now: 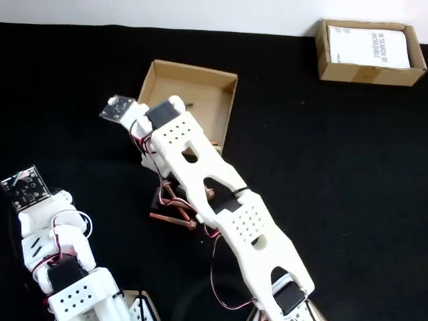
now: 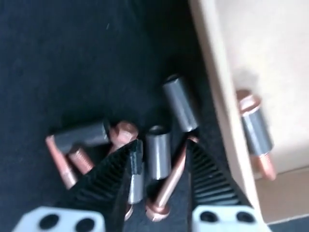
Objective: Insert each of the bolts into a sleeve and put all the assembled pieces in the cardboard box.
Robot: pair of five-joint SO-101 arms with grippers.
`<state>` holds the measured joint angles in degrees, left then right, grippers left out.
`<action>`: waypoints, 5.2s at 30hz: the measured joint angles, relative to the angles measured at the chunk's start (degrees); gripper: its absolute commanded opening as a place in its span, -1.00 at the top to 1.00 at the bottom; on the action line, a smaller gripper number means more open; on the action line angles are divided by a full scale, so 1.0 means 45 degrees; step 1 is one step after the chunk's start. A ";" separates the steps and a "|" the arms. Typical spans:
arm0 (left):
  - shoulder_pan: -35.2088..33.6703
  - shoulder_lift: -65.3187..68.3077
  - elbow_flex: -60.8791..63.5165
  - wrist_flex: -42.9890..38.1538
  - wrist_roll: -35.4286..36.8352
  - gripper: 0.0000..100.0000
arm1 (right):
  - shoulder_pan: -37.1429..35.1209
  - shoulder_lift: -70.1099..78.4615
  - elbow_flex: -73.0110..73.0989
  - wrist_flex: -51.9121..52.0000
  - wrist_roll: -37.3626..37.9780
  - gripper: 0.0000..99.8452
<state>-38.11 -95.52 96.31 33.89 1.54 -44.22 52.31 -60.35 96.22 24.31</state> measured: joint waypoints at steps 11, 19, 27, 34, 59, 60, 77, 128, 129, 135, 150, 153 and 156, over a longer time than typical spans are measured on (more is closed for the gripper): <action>0.0000 0.0000 0.0000 -0.0352 0.0000 0.98 | 0.0137 0.1465 0.0000 -0.1289 0.0391 0.74; 0.0000 -0.0137 0.0000 -0.0352 0.0000 0.98 | 0.0234 0.2071 0.0020 -0.2559 0.1114 0.74; 0.0000 -0.0625 0.0000 -0.0195 0.0000 0.98 | 0.0469 0.2364 -0.0137 -0.2735 0.1328 0.99; 0.0684 -0.0625 0.0000 -0.0195 0.0000 0.98 | 0.0586 0.2149 -0.1543 -0.1680 0.1211 0.99; 0.1836 -0.0625 0.0000 0.2774 0.0000 0.98 | 0.5470 -1.5179 0.4122 0.0957 -0.3263 0.99; 0.1836 -0.0625 0.0000 0.2891 0.0000 0.98 | 0.5724 -1.6176 0.5138 0.0957 -0.3360 0.99; 0.4357 -0.0645 -0.1504 0.6838 -0.1348 0.98 | 1.4847 -2.7995 1.8422 -0.0606 -0.4024 0.99; 1.3363 2.5944 -2.5084 1.4847 -1.9145 0.84 | 2.3170 -3.4774 3.3836 -1.2347 -0.4024 0.99; 1.3402 2.6178 -2.5319 1.4847 -1.9145 0.80 | 2.3053 -3.4774 3.3836 -1.2347 -0.4024 0.99; 1.3363 2.6706 -2.5905 1.4847 -1.9165 0.75 | 2.2349 -3.4774 3.3836 -1.2347 -0.4024 0.99; 1.3636 3.0554 -2.9324 1.4847 -1.9165 0.75 | 2.1685 -3.4774 3.3836 -1.2347 -0.3985 0.98; 1.3636 3.1023 -3.0164 1.4847 -1.9165 0.75 | 2.1685 -3.4774 3.3836 -1.2347 -0.3516 0.98; 1.3753 3.1316 -3.0418 1.4847 -1.9165 0.75 | 2.1685 -3.4774 3.3836 -1.2347 -0.3360 0.98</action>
<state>23.78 45.41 -40.57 100.70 -84.70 53.36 -104.18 91.91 40.66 9.19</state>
